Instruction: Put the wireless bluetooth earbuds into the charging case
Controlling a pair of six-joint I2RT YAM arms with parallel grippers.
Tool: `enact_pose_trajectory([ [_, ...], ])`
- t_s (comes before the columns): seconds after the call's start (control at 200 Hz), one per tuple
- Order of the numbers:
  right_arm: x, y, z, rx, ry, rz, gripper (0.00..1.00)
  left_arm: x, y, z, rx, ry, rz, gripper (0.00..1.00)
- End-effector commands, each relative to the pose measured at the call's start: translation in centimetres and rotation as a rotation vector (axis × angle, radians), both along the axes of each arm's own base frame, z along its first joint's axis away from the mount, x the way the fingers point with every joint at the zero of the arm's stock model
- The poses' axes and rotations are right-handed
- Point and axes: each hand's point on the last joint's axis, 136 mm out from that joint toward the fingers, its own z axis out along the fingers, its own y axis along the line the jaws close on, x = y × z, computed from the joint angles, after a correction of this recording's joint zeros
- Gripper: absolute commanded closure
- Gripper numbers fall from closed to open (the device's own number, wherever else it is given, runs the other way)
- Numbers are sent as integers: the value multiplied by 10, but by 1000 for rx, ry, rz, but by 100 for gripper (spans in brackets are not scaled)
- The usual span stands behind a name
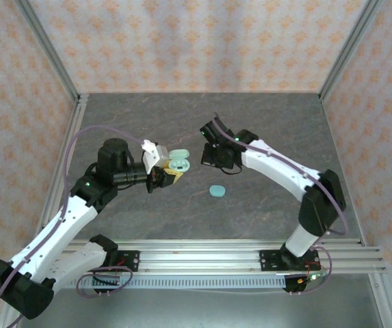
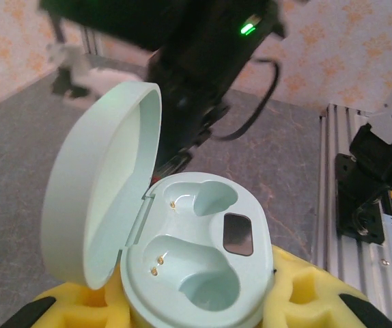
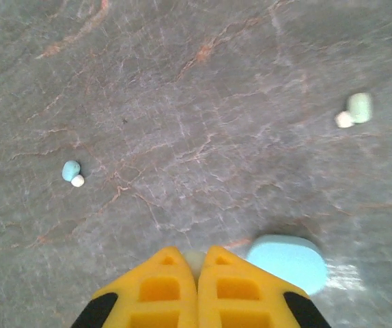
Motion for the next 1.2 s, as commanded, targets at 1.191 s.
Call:
enact_pose_trajectory([
  [1.191,-67,60,180,329,-299,263,98,42,-14,4,-5,-91,100,90],
])
